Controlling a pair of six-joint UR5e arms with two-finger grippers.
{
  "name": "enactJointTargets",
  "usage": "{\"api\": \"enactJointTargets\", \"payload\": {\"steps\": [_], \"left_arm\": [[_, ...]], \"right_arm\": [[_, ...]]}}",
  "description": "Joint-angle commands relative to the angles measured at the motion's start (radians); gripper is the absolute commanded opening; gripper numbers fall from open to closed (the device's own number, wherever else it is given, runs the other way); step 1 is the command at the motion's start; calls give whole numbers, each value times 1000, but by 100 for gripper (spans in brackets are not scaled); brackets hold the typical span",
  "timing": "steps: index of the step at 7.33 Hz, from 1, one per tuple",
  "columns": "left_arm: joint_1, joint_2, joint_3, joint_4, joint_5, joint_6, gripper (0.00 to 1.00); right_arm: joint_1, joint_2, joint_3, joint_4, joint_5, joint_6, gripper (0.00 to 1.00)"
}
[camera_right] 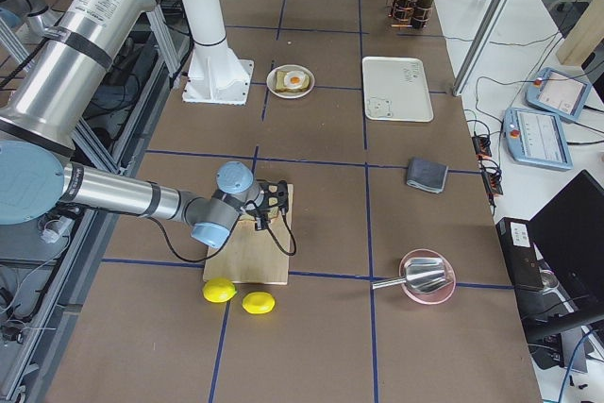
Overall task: Make sandwich and place on tray
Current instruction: 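Lower the right gripper onto the bread slice on the cutting board and grasp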
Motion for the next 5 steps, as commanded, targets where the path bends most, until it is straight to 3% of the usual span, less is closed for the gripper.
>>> {"api": "enactJointTargets", "payload": {"steps": [1, 5], "left_arm": [[0, 0, 0, 0, 0, 0, 100], [-2, 2, 0, 0, 0, 0, 100]], "right_arm": [[0, -30, -1, 53, 6, -4, 0], [6, -26, 0, 121, 30, -10, 0]]}}
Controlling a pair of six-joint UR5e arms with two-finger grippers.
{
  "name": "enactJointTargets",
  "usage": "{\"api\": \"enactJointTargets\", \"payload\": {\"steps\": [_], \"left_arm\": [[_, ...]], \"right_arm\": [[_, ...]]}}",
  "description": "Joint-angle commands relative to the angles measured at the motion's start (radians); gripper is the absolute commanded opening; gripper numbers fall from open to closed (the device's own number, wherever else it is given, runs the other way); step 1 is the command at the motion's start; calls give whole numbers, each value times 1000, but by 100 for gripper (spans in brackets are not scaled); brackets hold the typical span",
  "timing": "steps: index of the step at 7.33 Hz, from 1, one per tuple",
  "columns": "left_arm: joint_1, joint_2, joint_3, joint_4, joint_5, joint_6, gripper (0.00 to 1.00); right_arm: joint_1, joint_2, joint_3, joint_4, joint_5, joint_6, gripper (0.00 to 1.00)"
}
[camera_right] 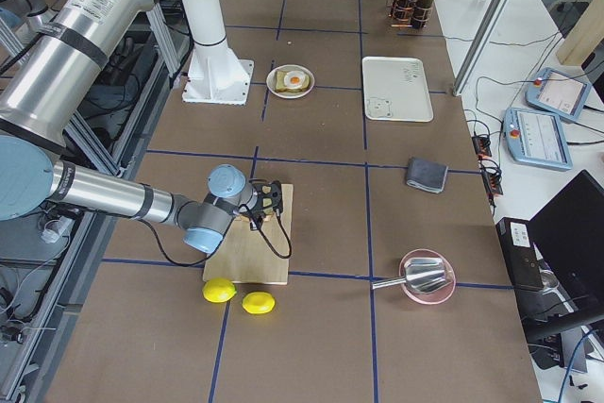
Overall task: Make sandwich and place on tray
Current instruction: 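Lift the bread slice with the right gripper and carry it over the plate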
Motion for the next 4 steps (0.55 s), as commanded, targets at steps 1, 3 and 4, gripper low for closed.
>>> {"api": "enactJointTargets", "payload": {"steps": [1, 3, 4], "left_arm": [[0, 1, 1, 0, 0, 0, 100], [0, 6, 1, 0, 0, 2, 100], [-1, 9, 1, 0, 0, 2, 100]], "right_arm": [[22, 12, 8, 74, 73, 0, 0], [163, 46, 67, 83, 240, 10, 0], [232, 67, 113, 73, 317, 12, 0]]}}
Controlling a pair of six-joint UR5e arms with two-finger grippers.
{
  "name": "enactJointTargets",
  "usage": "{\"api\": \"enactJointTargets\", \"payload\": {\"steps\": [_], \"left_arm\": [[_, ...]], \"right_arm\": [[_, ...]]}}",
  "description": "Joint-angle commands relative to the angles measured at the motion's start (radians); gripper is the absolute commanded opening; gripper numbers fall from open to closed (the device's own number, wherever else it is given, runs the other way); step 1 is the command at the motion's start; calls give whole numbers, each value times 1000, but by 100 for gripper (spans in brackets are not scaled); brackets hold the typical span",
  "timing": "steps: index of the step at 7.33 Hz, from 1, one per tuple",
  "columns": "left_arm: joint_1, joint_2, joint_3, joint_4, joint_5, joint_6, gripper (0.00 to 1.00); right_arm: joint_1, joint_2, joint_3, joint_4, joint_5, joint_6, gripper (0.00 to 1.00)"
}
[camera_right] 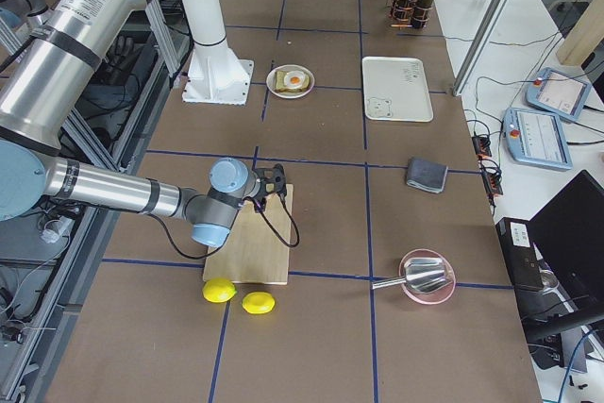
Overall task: Make sandwich and place on tray
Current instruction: 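Lift the bread slice with the right gripper and carry it over the plate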
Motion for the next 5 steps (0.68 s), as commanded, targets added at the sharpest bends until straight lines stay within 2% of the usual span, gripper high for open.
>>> {"api": "enactJointTargets", "payload": {"steps": [1, 2, 4, 5], "left_arm": [[-1, 11, 0, 0, 0, 1, 100], [-1, 16, -3, 0, 0, 2, 100], [-1, 15, -5, 2, 0, 1, 100], [-1, 15, -5, 2, 2, 1, 100]], "right_arm": [[131, 80, 72, -29, 169, 18, 0], [139, 171, 92, -63, 185, 98, 0], [111, 395, 105, -254, 180, 133, 0], [87, 548, 106, -349, 174, 202, 0]]}}
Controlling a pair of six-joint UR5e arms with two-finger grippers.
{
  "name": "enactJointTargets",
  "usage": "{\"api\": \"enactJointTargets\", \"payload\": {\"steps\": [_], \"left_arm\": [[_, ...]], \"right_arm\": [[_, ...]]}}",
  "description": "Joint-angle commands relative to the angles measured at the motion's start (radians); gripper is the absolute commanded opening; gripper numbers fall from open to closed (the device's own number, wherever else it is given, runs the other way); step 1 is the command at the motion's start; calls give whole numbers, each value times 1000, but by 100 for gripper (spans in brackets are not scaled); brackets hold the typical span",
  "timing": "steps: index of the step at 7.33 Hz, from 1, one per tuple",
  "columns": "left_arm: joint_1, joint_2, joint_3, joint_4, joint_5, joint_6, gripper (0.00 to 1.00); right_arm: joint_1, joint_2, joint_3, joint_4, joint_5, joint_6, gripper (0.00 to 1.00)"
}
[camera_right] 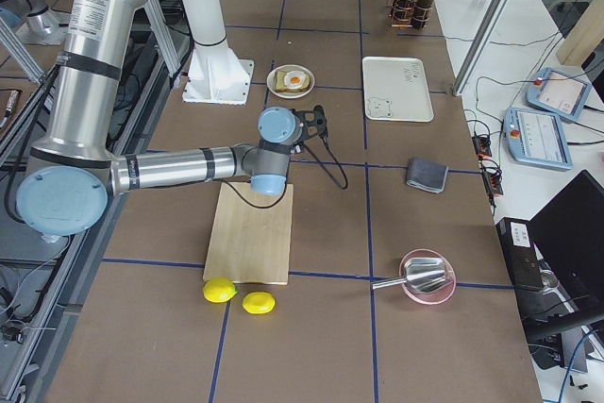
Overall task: Make sandwich and place on tray
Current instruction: 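Lift the bread slice with the right gripper and carry it over the plate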
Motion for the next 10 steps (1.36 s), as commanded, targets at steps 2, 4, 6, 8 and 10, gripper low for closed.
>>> {"api": "enactJointTargets", "payload": {"steps": [2, 4, 6, 8, 10], "left_arm": [[0, -1, -1, 0, 1, -5, 100], [0, -3, -1, 0, 0, -9, 100], [-2, 0, -1, 0, 0, -9, 100], [-2, 0, 4, 0, 1, -9, 100], [-2, 2, 5, 2, 0, -9, 100]], "right_arm": [[-159, 386, 7, -324, -106, 106, 0], [-395, 439, 2, -357, -379, 108, 0], [-574, 451, -15, -355, -572, 104, 0], [-619, 505, -68, -357, -633, 101, 0], [-622, 531, -113, -357, -662, 97, 0]]}}
